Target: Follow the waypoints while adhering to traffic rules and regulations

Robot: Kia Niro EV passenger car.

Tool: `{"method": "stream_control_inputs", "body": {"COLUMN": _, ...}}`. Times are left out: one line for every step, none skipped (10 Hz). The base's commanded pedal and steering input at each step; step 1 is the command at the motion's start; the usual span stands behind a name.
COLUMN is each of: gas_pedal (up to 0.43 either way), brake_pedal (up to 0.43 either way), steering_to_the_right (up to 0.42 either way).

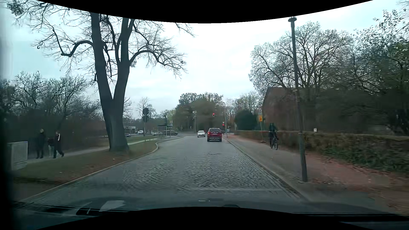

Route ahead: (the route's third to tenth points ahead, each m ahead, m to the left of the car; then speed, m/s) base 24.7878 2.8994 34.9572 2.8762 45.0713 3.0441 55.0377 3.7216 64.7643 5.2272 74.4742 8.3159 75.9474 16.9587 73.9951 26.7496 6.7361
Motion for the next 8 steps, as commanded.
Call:
{"method": "stream_control_inputs", "body": {"gas_pedal": 0.067, "brake_pedal": 0.0, "steering_to_the_right": 0.015}}
{"method": "stream_control_inputs", "body": {"gas_pedal": 0.067, "brake_pedal": 0.0, "steering_to_the_right": 0.013}}
{"method": "stream_control_inputs", "body": {"gas_pedal": 0.067, "brake_pedal": 0.0, "steering_to_the_right": 0.013}}
{"method": "stream_control_inputs", "body": {"gas_pedal": 0.067, "brake_pedal": 0.0, "steering_to_the_right": 0.011}}
{"method": "stream_control_inputs", "body": {"gas_pedal": 0.067, "brake_pedal": 0.0, "steering_to_the_right": 0.006}}
{"method": "stream_control_inputs", "body": {"gas_pedal": 0.067, "brake_pedal": 0.0, "steering_to_the_right": 0.0}}
{"method": "stream_control_inputs", "body": {"gas_pedal": 0.067, "brake_pedal": 0.0, "steering_to_the_right": -0.003}}
{"method": "stream_control_inputs", "body": {"gas_pedal": 0.067, "brake_pedal": 0.0, "steering_to_the_right": -0.008}}
